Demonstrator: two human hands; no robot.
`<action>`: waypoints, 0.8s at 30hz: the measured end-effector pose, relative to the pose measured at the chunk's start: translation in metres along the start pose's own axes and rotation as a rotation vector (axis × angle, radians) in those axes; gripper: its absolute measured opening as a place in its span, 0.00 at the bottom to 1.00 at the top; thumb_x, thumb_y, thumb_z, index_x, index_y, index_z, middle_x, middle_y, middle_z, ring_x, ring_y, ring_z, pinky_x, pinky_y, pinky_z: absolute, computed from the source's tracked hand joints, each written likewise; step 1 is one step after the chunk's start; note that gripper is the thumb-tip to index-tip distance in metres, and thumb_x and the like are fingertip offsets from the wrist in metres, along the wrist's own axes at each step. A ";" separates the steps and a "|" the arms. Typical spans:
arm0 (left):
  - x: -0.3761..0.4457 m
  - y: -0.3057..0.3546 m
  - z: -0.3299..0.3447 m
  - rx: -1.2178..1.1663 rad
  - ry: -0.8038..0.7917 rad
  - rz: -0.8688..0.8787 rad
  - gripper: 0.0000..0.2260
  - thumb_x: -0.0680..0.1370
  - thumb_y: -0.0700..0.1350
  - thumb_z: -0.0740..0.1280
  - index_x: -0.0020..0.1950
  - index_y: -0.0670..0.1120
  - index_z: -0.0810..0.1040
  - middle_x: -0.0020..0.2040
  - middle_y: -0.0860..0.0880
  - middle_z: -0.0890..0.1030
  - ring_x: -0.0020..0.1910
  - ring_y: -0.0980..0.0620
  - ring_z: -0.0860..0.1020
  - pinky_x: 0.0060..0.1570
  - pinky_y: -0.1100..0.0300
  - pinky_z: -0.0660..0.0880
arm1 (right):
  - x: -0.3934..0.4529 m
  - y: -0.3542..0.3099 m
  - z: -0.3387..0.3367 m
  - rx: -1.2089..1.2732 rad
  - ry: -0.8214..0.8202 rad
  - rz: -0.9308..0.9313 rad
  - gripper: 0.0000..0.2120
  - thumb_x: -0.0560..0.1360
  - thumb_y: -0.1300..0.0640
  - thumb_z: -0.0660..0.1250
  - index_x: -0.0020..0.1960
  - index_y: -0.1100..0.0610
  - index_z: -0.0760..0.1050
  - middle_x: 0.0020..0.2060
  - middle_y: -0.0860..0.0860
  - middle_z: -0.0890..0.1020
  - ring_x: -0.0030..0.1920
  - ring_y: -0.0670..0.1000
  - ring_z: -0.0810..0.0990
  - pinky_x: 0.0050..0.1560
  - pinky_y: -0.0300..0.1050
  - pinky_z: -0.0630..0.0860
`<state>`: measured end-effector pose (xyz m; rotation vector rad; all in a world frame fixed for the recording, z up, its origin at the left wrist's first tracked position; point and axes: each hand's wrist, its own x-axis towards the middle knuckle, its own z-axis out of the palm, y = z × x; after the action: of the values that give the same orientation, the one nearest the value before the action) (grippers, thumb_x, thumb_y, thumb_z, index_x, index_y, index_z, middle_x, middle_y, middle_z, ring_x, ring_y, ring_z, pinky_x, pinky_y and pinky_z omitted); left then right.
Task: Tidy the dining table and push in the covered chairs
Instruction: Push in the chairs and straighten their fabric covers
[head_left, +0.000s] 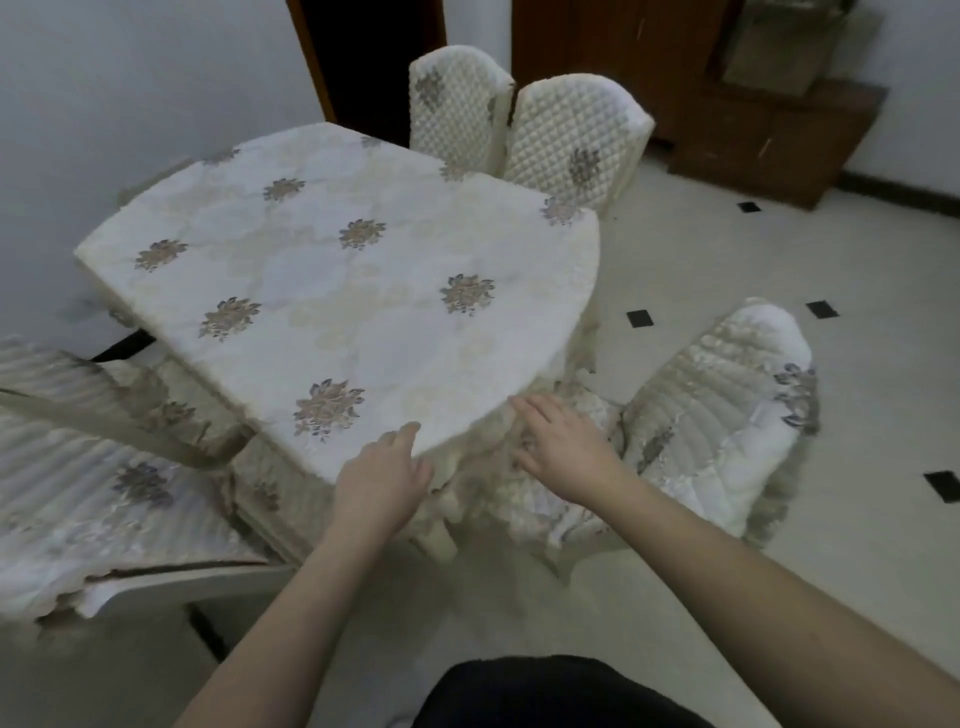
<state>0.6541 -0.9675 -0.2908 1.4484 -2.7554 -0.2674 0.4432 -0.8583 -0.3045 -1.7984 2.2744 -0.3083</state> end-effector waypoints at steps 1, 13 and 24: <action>0.004 0.028 0.005 -0.011 0.003 0.045 0.22 0.80 0.54 0.56 0.73 0.50 0.64 0.63 0.48 0.76 0.58 0.45 0.76 0.51 0.51 0.74 | -0.009 0.022 -0.010 -0.003 0.021 0.017 0.30 0.79 0.43 0.55 0.77 0.51 0.51 0.75 0.51 0.60 0.75 0.52 0.56 0.72 0.50 0.55; 0.038 0.217 0.046 -0.081 -0.073 0.313 0.24 0.80 0.55 0.56 0.74 0.47 0.64 0.64 0.47 0.76 0.58 0.46 0.76 0.50 0.54 0.73 | -0.070 0.199 -0.079 -0.061 0.175 0.196 0.25 0.80 0.50 0.57 0.76 0.53 0.58 0.73 0.52 0.64 0.75 0.54 0.57 0.73 0.50 0.52; 0.096 0.284 0.062 -0.129 -0.111 0.334 0.24 0.81 0.56 0.55 0.75 0.48 0.63 0.71 0.49 0.71 0.67 0.49 0.71 0.60 0.55 0.70 | -0.057 0.304 -0.098 -0.078 0.108 0.171 0.28 0.77 0.62 0.60 0.75 0.50 0.60 0.73 0.51 0.66 0.74 0.54 0.60 0.72 0.52 0.55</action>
<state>0.3621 -0.8794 -0.3132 0.9516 -2.9414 -0.5158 0.1441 -0.7319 -0.3002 -1.6443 2.5287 -0.2974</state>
